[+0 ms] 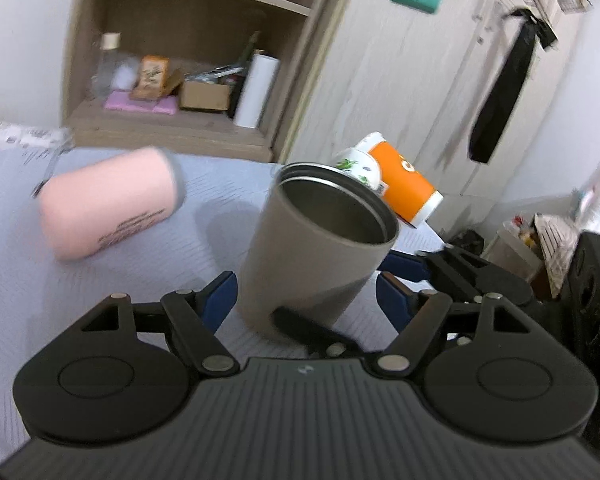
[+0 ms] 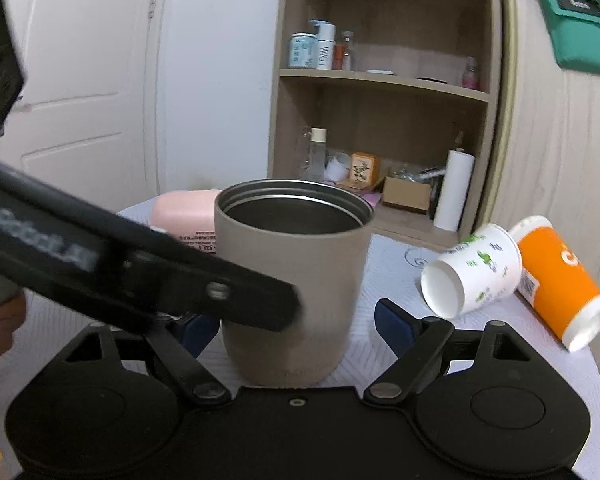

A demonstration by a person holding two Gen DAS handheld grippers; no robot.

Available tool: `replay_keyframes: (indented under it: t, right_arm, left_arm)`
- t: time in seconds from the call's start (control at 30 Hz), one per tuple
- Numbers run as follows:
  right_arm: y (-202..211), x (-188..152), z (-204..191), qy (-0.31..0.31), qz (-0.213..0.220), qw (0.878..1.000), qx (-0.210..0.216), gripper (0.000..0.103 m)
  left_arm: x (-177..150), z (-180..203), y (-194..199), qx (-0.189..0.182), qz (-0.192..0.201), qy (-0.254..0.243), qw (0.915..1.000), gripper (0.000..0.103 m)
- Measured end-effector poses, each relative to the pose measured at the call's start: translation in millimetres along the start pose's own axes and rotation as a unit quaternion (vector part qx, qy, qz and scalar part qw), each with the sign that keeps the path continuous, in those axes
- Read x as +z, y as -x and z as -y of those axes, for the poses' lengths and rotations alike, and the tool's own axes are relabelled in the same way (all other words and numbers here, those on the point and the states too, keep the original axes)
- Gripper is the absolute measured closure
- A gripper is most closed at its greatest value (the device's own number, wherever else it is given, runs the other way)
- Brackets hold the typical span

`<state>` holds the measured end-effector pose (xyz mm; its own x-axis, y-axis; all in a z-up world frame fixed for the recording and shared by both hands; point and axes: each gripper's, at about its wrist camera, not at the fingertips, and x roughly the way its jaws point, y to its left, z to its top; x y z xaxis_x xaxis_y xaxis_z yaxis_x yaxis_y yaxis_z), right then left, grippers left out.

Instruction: Flip cup upright

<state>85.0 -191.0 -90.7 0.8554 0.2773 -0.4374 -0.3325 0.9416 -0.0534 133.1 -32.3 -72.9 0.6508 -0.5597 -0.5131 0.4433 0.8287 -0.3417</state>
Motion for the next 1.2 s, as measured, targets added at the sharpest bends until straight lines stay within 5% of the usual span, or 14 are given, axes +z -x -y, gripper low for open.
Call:
replay_keyframes:
  t: [0.23,0.4,0.77,1.2]
  right_arm:
    - [31,-6,1,-0.052,0.012,0.998,-0.022,0.015]
    - [69,-5,-1,-0.048,0.043,0.997,-0.046,0.015]
    - [151,15,-23,-0.031,0.108,0.990,-0.080,0.012]
    - [189,23,-28,-0.043,0.085,0.986,-0.133,0.011]
  left_arm:
    - [-9,-7,42,0.042,0.022,0.034,0.9983,0.027]
    - [-16,3,79,0.094,0.058,0.024,0.9937,0.025]
    - [-31,39,153,0.144,0.113,-0.015,0.9830,0.018]
    - [-41,57,185,0.164,0.129,-0.041,0.9770,0.006]
